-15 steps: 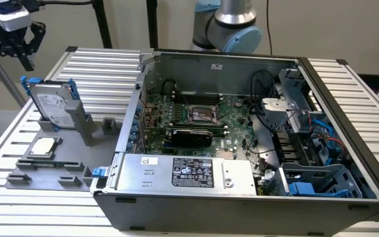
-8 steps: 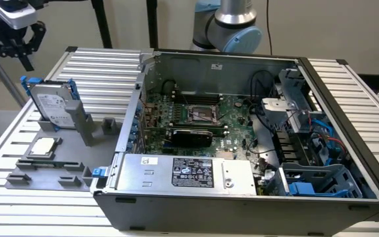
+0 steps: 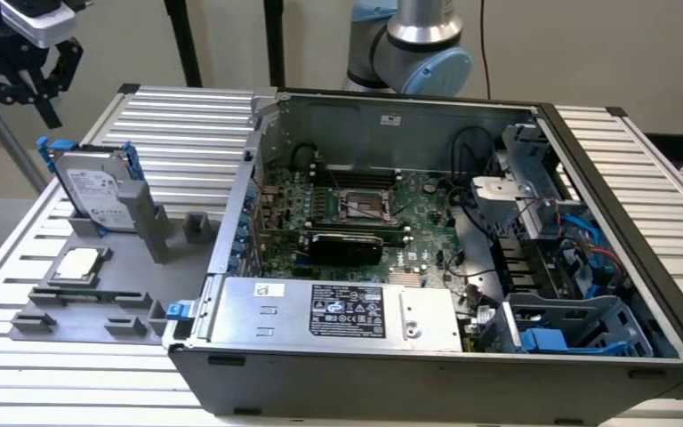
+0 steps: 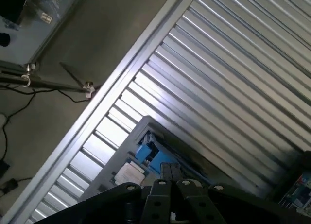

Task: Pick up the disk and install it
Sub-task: 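Pick up the disk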

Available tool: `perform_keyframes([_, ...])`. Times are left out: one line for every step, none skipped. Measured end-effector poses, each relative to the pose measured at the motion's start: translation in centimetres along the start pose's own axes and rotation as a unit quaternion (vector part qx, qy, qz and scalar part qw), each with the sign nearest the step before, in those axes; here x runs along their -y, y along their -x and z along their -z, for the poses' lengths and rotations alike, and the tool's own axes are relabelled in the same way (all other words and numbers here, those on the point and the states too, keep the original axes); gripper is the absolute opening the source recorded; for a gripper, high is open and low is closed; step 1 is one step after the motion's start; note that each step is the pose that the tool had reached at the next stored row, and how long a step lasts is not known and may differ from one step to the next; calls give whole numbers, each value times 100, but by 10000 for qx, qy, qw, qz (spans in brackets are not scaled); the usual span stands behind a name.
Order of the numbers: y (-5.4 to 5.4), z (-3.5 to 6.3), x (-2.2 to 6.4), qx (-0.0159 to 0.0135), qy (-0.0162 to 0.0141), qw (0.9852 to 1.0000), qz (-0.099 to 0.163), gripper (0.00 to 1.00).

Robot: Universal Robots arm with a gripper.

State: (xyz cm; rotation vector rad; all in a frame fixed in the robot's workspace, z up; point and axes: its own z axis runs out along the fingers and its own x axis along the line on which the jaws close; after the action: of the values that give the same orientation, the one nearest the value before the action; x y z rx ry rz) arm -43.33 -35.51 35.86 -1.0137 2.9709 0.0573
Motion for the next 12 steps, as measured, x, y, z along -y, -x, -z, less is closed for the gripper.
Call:
perform_keyframes([0,0,-1,-1,0,10000,89,0])
perform_keyframes([0,0,-1,-2,-1,9998,182,0])
perform_keyframes([0,0,-1,-4,-2,9996,272,0])
perform_keyframes([0,0,0,-5,-2,9993,363,0])
perform_keyframes([0,0,0,-6,-3,9990,452,0])
perform_keyframes([0,0,0,-7,-4,9985,542,0])
perform_keyframes([0,0,-1,-8,-5,9980,634,0])
perform_keyframes([0,0,-1,-9,-7,9974,727,0])
perform_keyframes([0,0,0,-9,-9,9966,820,0])
perform_keyframes([0,0,0,-10,-10,9959,903,0])
perform_keyframes([0,0,0,-11,-13,9950,1002,0])
perform_keyframes([0,0,-1,-11,-15,9940,1091,0])
